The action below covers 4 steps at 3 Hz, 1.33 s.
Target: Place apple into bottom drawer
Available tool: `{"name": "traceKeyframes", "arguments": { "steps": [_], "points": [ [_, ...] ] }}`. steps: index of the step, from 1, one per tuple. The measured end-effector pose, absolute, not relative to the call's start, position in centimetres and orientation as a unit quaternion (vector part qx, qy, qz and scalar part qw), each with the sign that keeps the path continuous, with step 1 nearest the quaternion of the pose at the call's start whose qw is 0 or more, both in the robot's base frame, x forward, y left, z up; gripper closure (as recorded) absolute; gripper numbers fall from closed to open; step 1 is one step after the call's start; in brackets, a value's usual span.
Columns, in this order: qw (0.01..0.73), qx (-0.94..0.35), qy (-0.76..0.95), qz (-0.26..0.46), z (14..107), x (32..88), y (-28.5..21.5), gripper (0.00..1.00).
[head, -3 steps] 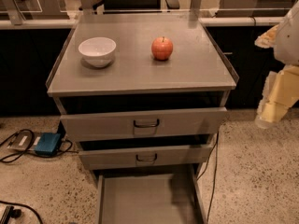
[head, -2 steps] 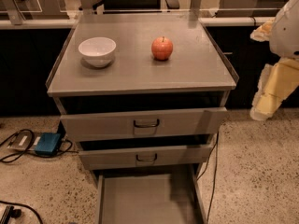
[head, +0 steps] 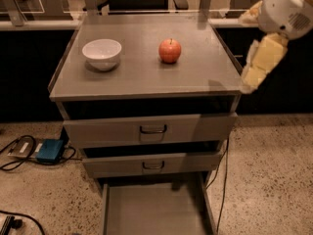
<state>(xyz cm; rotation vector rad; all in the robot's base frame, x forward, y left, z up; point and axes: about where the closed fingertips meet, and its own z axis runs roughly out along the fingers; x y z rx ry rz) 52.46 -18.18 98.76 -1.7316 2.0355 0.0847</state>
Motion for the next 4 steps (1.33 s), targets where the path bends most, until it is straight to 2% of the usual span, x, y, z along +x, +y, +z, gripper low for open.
{"name": "traceKeyframes", "arguments": {
  "steps": [3,4],
  "points": [
    [0.258,-0.63,0.731,0.049,100.3,62.5,-14.5,0.0],
    [0.274,-0.615,0.735,0.082,99.1,66.2,-13.3,0.0]
  ]
}}
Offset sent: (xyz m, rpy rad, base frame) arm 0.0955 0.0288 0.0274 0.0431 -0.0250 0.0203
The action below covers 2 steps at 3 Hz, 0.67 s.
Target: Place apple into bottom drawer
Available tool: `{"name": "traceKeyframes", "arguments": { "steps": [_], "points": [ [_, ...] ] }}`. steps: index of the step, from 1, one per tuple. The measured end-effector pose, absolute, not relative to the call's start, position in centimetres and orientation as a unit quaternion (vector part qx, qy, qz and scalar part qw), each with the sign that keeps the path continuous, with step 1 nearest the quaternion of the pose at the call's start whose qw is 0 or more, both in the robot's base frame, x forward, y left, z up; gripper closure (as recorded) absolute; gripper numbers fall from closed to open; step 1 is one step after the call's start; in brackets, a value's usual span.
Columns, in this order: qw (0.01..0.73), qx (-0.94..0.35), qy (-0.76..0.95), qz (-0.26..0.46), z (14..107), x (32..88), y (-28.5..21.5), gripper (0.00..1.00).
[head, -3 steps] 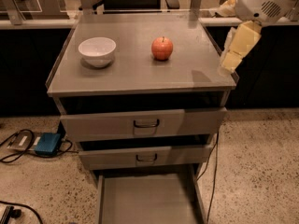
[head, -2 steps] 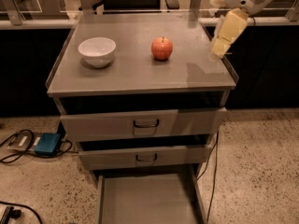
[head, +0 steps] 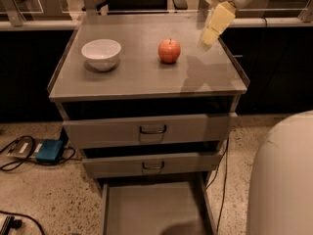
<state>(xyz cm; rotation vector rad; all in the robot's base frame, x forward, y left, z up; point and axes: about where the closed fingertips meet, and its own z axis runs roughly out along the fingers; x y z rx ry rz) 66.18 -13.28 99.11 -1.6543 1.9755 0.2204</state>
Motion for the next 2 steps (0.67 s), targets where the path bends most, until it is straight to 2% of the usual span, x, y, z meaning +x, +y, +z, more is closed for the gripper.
{"name": "traceKeyframes", "arguments": {
  "steps": [1,2],
  "points": [
    [0.296,-0.589,0.739,0.141,96.1,69.3,-12.4,0.0],
    [0.298,-0.578,0.741,0.166,94.1,70.8,-11.7,0.0]
  ]
}}
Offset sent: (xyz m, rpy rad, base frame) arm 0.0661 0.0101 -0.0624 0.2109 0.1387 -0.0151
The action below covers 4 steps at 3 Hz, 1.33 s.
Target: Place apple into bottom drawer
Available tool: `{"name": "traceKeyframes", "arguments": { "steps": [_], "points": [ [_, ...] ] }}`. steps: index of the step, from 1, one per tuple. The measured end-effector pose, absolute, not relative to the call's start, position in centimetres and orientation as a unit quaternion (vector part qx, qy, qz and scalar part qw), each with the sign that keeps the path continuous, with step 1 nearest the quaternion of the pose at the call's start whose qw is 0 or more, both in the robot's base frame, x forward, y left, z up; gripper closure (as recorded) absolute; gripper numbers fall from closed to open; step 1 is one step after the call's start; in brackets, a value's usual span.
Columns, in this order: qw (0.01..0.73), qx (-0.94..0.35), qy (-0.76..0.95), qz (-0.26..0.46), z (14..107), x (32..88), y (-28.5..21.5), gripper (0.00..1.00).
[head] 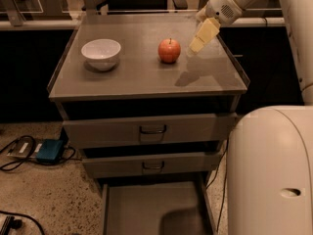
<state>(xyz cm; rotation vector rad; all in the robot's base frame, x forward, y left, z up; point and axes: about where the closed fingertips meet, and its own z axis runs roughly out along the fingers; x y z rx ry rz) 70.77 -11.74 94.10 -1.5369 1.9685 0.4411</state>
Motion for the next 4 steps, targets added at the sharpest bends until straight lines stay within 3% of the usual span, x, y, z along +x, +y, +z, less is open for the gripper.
{"name": "traceKeyframes", "arguments": {
  "steps": [4],
  "points": [
    [0.34,-0.449,0.809,0.167,90.3,72.7,-10.6,0.0]
  ]
}}
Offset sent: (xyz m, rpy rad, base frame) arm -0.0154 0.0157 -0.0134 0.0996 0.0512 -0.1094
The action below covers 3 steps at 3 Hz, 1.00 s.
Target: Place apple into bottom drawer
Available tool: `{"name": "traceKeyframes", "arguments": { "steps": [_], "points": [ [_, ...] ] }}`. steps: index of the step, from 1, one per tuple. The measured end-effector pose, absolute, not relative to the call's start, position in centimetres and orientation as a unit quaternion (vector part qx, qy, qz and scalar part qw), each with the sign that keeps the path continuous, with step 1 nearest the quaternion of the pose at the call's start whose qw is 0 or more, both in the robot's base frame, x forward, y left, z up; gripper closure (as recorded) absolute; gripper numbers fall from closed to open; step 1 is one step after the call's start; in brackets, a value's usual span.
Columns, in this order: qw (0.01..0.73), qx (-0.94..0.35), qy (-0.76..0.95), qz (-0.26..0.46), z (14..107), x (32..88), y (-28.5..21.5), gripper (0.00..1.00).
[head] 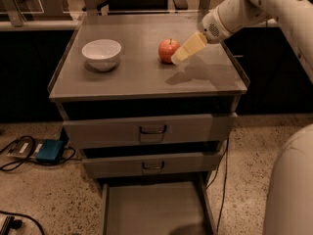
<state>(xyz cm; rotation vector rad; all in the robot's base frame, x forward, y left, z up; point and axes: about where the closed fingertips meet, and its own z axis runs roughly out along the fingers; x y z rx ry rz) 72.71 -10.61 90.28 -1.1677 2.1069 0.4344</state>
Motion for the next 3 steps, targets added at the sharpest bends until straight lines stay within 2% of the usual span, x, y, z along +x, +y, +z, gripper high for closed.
{"name": "traceKeyframes", "arguments": {
  "steps": [3],
  "points": [
    [0.367,-0.458,0.798,0.134,86.3,77.5,-9.0,0.0]
  ]
}}
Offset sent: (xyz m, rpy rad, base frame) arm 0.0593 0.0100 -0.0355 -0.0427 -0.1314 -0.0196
